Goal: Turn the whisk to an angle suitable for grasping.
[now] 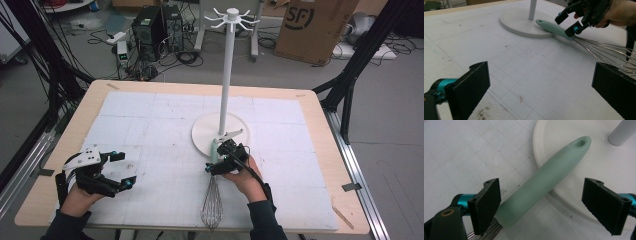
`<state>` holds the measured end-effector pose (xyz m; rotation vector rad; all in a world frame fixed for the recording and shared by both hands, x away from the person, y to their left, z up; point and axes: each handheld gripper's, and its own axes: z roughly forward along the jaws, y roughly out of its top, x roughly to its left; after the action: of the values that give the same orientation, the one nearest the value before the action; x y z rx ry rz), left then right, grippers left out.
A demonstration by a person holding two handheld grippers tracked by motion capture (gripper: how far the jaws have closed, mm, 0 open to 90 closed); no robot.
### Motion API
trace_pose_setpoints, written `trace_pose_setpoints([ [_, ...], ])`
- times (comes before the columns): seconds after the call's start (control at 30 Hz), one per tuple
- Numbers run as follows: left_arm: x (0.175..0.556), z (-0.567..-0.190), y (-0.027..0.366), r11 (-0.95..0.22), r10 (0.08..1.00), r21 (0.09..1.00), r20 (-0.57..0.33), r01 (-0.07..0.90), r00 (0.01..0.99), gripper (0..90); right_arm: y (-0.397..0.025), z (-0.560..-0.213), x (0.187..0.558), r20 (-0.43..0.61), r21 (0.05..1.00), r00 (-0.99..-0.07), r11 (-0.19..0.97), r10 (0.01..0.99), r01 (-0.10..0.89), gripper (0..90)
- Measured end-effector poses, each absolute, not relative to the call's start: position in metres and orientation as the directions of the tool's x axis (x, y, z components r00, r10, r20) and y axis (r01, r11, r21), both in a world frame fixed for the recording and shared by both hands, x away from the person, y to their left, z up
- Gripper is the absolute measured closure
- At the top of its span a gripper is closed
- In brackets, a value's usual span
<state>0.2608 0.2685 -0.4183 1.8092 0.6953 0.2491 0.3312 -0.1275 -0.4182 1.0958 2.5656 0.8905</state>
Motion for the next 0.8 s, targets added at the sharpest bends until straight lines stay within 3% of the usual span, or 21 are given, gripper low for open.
trace_pose_setpoints([
  [0.43,0.2607,-0.4185,0.2683,-0.2,0.57,0.921,-0.169,0.335,0.804,2.2,-0.1234,-0.4229,0.3354,0.017,0.576,-0.684,0.552,0.729,0.603,25.1],
  [0.67,0.261,-0.419,0.2676,-0.204,0.569,0.919,-0.169,0.337,0.805,2.2,-0.1256,-0.42,0.3369,0.02,0.575,-0.676,0.545,0.736,0.61,43.6],
  [0.8,0.261,-0.419,0.2677,-0.204,0.569,0.919,-0.169,0.337,0.805,2.2,-0.1252,-0.4204,0.3383,0.029,0.564,-0.691,0.559,0.722,0.608,49.8],
])
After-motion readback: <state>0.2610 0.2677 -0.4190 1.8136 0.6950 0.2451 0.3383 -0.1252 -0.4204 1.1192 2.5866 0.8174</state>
